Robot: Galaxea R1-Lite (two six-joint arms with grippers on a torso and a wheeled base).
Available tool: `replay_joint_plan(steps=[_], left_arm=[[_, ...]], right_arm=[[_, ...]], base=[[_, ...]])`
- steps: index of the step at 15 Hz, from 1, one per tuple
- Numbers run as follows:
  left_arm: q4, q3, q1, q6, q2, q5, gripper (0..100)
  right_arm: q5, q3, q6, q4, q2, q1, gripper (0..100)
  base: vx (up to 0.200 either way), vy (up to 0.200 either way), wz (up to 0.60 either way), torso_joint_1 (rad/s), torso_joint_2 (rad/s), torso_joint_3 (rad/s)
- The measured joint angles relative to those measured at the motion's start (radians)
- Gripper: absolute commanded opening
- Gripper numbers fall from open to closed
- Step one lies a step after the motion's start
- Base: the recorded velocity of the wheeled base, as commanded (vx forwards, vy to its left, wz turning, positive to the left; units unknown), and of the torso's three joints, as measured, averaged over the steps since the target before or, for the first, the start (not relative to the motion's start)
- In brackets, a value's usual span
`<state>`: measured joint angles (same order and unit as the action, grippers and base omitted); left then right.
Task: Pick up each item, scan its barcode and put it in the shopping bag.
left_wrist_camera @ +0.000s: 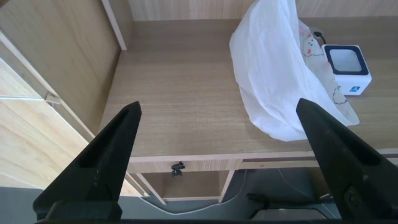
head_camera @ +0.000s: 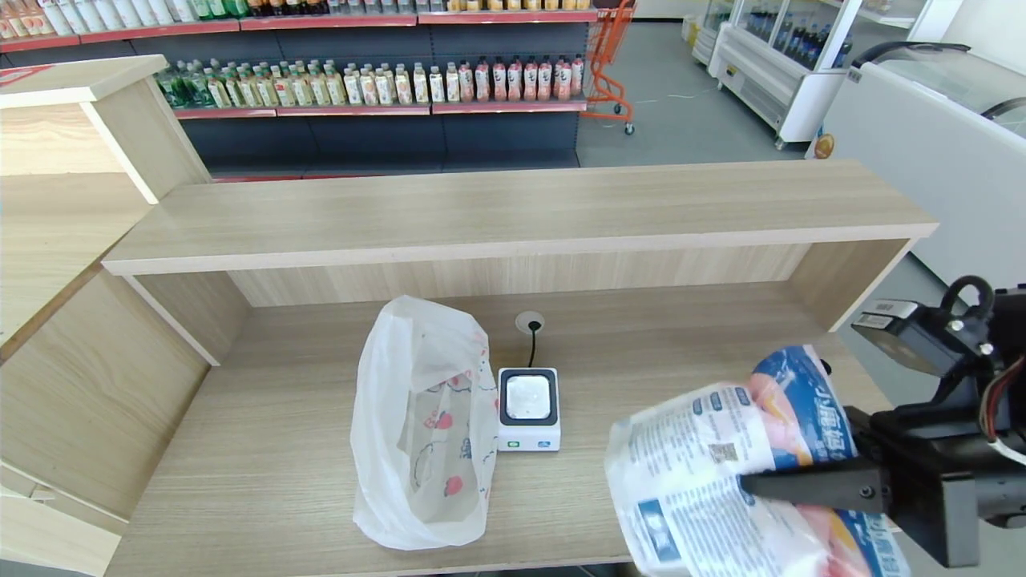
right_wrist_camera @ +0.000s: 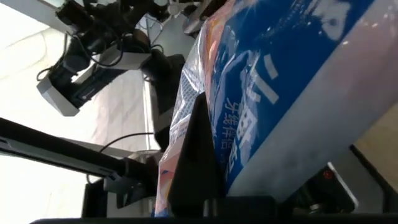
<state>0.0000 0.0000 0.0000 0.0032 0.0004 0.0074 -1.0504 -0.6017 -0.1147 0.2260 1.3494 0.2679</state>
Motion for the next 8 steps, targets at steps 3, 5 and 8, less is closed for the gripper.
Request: replay_joint_plan(steps=[3, 5, 8], left_arm=[[0.0, 0.0, 0.0, 0.0, 0.0, 0.0, 100], [0.0, 0.0, 0.0, 0.0, 0.0, 0.0, 100], [0.0, 0.0, 0.0, 0.0, 0.0, 0.0, 100]], right_arm=[[0.208, 0.008, -0.325, 0.132, 0.043, -0.064, 0], [0.27, 0.01, -0.565, 0.2, 0.074, -0.11, 0], [0.287, 0.011, -0.821, 0.299, 0.128, -0.137, 0]], base=[[0.0, 0.0, 0.0, 0.0, 0.0, 0.0], [0.0, 0.0, 0.0, 0.0, 0.0, 0.0], [0.0, 0.0, 0.0, 0.0, 0.0, 0.0]])
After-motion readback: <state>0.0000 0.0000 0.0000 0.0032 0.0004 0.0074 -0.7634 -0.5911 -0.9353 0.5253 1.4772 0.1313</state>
